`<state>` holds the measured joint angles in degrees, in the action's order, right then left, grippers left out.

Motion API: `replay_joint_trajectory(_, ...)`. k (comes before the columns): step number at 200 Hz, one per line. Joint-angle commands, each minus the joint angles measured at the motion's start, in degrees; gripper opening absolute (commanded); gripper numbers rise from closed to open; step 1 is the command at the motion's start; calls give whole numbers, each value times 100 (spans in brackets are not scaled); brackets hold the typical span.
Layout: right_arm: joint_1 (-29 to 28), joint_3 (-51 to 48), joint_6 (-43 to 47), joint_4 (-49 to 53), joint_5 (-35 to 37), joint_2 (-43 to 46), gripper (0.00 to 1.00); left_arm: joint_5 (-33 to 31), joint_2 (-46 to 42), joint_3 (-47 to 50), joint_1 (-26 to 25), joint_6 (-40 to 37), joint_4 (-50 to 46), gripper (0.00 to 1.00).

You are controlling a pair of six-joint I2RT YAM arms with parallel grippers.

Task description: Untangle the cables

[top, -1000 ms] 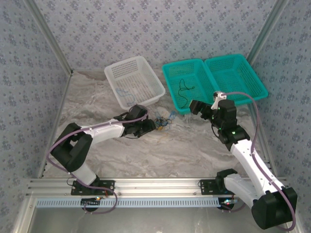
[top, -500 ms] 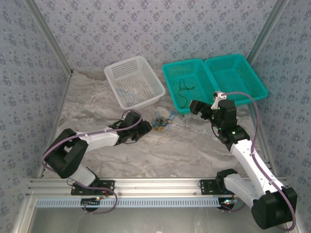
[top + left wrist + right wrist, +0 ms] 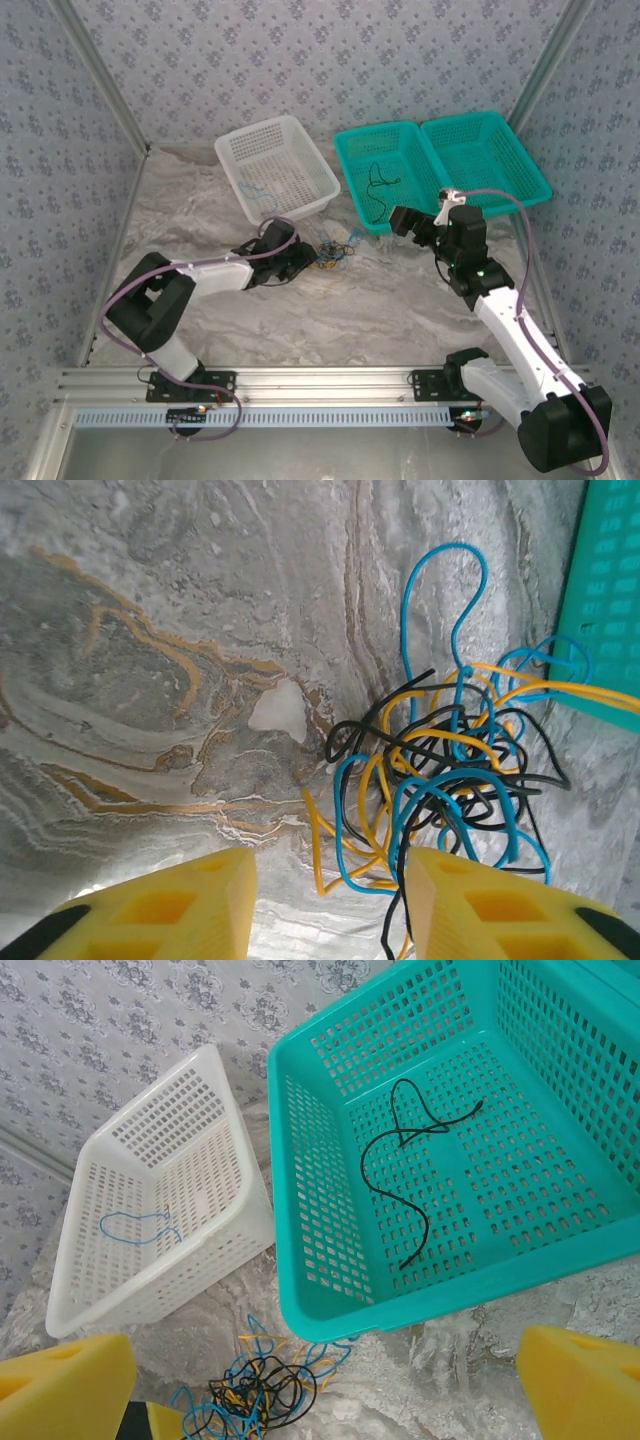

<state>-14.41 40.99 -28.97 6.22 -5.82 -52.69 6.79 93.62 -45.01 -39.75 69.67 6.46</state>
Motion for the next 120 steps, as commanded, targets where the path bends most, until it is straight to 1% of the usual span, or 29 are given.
replay_joint_trajectory(1,-39,64,-1,149,9,52,100,152,103,-122,37,20,-90,37)
replay_joint_trajectory(19,-36,56,6,153,20,61,100,96,60,-93,43,46,-144,33)
replay_joint_trajectory(70,-38,43,-7,116,20,36,100,-31,-37,64,47,177,-93,30)
replay_joint_trajectory(95,-36,47,-13,112,18,28,100,-122,-115,202,47,260,103,29)
replay_joint_trajectory(120,-41,55,-46,116,4,26,100,-114,-101,221,46,288,154,24)
